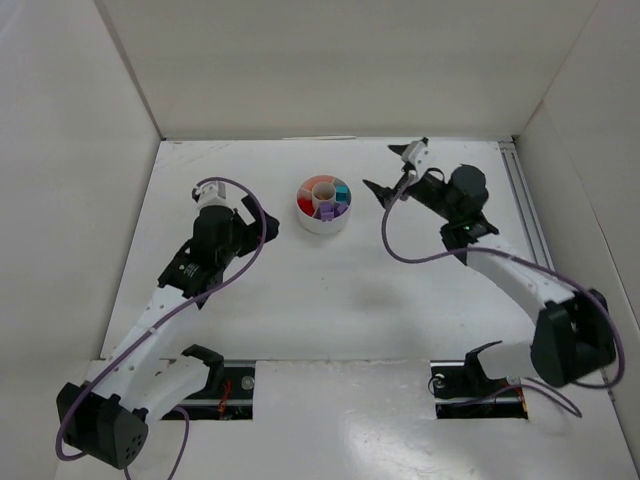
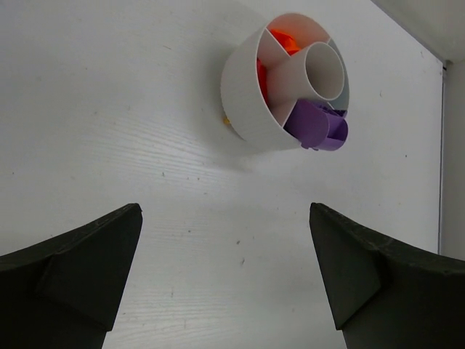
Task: Sort the legos into containers by color
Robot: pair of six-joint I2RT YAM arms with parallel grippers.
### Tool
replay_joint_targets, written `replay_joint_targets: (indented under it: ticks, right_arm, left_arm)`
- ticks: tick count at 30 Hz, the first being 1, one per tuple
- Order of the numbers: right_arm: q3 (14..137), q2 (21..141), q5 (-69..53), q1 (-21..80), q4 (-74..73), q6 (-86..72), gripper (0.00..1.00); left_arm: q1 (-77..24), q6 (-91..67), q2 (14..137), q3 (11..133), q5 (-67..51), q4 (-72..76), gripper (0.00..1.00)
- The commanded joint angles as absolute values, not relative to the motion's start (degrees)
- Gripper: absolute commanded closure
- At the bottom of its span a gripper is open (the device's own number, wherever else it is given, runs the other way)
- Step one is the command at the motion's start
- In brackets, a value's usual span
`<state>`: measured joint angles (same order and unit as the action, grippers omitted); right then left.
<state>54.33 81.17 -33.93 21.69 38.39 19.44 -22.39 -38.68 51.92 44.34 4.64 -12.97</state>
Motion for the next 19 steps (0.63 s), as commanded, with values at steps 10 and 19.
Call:
replay_joint_targets:
  ticks: [10, 19]
  right_arm:
    - [47.5, 48.7, 18.1, 21.1, -27.5, 21.4, 0.00]
    - [45.8, 43.9, 17.9, 21.1, -29.5, 21.9, 0.00]
  left_arm:
    - [-20.8, -44.6, 51.4, 44.8, 12.8, -18.8, 0.01]
    - [-20.3, -45.2, 46.5, 44.3, 14.0, -20.0, 0.01]
